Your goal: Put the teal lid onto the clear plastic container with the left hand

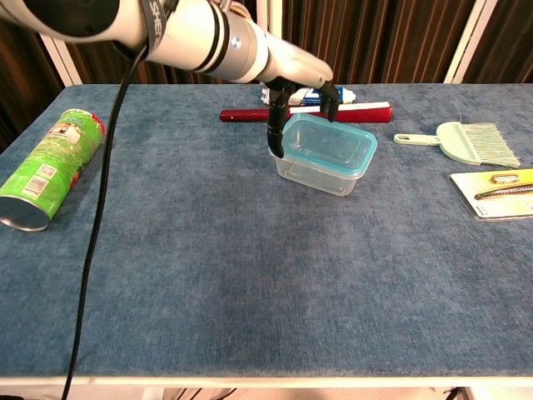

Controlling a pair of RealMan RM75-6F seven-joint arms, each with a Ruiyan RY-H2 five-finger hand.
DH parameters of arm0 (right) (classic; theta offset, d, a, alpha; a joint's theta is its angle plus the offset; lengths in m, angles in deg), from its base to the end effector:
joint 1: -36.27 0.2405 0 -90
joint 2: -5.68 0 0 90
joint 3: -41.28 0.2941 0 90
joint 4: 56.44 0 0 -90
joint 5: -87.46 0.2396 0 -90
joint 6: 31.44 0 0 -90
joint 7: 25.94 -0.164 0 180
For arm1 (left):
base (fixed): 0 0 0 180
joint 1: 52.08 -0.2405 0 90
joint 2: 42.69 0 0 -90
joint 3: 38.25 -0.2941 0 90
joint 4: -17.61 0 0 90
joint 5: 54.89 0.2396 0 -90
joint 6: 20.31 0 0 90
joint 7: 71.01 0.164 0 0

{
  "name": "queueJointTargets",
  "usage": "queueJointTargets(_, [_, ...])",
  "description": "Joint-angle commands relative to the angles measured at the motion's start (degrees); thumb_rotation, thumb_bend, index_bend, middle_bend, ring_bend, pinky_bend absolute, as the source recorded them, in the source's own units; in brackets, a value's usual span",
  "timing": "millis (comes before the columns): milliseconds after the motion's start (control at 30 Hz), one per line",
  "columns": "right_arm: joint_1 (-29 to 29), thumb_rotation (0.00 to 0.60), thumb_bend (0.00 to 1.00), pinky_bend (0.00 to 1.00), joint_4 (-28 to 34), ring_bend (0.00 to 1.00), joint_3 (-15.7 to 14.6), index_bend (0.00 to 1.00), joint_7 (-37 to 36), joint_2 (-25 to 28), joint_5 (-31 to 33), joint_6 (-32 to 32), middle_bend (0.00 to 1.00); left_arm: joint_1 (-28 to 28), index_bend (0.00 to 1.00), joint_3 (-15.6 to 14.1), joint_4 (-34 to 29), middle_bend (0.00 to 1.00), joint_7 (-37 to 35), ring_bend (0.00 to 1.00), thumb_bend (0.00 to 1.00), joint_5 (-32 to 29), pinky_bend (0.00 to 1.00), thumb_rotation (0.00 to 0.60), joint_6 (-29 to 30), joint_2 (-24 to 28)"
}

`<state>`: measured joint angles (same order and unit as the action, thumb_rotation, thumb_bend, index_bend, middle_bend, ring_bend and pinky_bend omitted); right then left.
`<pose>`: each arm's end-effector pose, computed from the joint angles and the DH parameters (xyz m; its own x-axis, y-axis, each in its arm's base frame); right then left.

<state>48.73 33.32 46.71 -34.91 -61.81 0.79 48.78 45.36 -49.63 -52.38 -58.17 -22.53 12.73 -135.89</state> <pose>-0.3285 -0.2630 0.1253 0.2367 -0.0148 0.9715 -0.9623 -0.1417 0.2323 0.0437 0.4731 -0.1180 0.7937 0.2853 0.5373 0.5553 -0.7005 -0.4482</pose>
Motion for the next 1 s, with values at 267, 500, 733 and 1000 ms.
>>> queueJointTargets(267, [-0.1,0.600,0.04,0.00,-0.2,0.00,-0.1,0.00,-0.4,-0.2,-0.1,0.3,0.00,-2.1,0.20,2.2,3.4,0.14,6.3,0.03,0.04,-3.8,0.00,0.598,-1.6,-3.4])
queueJointTargets(500, [-0.4,0.600,0.04,0.00,0.0,0.00,-0.1,0.00,-0.2,-0.2,-0.2,0.6,0.00,-3.1,0.20,3.2,3.9,0.14,8.6,0.03,0.04,-4.7,0.00,0.597,-2.7,-3.8])
queueJointTargets(733, [-0.6,0.600,0.04,0.00,0.3,0.00,-0.2,0.00,0.1,0.0,-0.6,1.3,0.00,-4.9,0.19,5.6,0.9,0.14,9.0,0.03,0.04,-3.9,0.00,0.596,0.2,-1.8])
queueJointTargets(1000, [-0.7,0.600,0.04,0.00,0.5,0.00,-0.4,0.00,0.0,-0.1,-1.6,1.8,0.00,-10.2,0.19,7.8,-9.6,0.14,8.9,0.03,0.03,2.6,0.00,0.596,8.7,3.6])
